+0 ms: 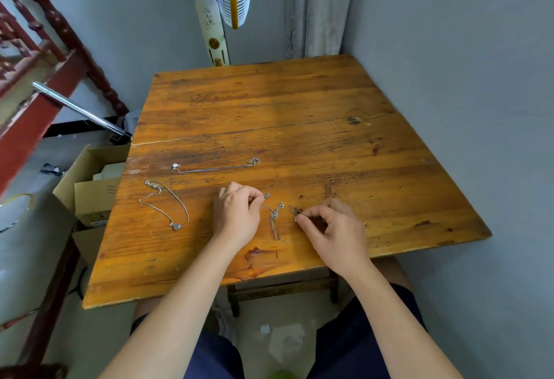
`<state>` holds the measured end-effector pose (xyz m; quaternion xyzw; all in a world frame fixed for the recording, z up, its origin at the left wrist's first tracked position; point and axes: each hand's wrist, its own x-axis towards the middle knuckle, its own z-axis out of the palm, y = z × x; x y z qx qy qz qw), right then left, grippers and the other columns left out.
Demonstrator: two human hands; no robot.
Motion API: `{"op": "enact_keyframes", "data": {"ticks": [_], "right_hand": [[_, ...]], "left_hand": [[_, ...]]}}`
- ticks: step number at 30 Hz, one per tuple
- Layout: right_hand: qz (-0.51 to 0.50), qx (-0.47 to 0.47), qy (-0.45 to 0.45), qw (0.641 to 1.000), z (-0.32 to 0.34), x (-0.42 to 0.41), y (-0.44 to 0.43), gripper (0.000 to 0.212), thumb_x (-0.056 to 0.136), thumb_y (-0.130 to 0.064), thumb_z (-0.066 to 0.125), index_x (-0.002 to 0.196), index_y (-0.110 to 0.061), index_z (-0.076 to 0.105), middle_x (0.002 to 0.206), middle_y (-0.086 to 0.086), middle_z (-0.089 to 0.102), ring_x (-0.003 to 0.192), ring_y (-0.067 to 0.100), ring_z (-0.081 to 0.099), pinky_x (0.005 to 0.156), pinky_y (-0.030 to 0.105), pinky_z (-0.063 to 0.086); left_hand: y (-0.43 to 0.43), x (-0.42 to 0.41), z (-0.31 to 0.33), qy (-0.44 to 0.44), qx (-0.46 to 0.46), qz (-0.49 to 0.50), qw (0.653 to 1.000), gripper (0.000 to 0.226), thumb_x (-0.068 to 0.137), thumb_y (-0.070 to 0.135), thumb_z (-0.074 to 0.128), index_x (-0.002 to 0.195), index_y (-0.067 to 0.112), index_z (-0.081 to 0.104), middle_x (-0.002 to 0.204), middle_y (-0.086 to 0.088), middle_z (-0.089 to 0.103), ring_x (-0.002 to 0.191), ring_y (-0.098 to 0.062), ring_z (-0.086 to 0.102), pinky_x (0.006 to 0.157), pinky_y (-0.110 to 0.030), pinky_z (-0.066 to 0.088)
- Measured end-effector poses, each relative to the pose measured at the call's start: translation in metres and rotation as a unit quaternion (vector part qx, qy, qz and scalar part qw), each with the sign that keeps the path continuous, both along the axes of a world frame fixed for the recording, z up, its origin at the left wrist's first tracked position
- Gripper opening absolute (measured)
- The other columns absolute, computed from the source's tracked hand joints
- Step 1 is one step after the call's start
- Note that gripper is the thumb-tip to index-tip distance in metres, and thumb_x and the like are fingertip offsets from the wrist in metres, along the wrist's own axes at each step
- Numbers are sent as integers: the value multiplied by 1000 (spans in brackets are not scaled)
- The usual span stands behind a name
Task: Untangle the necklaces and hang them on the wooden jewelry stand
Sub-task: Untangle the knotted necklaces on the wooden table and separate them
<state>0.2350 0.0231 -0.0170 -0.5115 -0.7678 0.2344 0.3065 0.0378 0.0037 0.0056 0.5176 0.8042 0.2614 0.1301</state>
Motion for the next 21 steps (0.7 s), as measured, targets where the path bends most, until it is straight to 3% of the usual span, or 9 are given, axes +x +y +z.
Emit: {"op": "enact_keyframes", "data": {"ticks": [7, 12, 17, 21], "right_hand": [[7, -40, 40, 998, 3, 3, 0, 12, 86, -30, 67, 96, -33, 73, 90, -23, 58, 88, 0, 51, 78, 29, 45], [-6, -61, 63, 996, 3, 4, 0, 17, 84, -23, 66, 97, -32, 72, 91, -19, 62, 87, -1, 55, 77, 26, 49], [-12, -64, 67, 996, 3, 4, 1, 17, 85, -23, 65, 97, -31, 73, 89, -20, 62, 85, 0, 57, 77, 27, 52], [-12, -56, 60, 997, 2, 4, 2, 17, 85, -25, 64, 98, -31, 73, 90, -20, 63, 85, 1, 58, 77, 29, 53]], "left_hand": [[-33, -14, 0, -61, 26, 0, 998, 9, 95, 23, 60, 92, 25, 67, 97, 7, 59, 96, -16, 53, 79, -27, 38], [-21, -11, 8, -62, 1, -1, 998, 30, 88, 39, 69, 114, 26, 72, 99, 5, 59, 98, -19, 55, 84, -35, 50], [-23, -5, 6, -18, 23, 8, 1000, 14, 87, 31, 72, 96, 23, 78, 96, 6, 61, 98, -18, 57, 79, -30, 46], [-23, -10, 5, -17, 0, -7, 1000, 11, 91, 27, 68, 93, 19, 76, 100, 1, 63, 100, -20, 57, 84, -35, 49]]}}
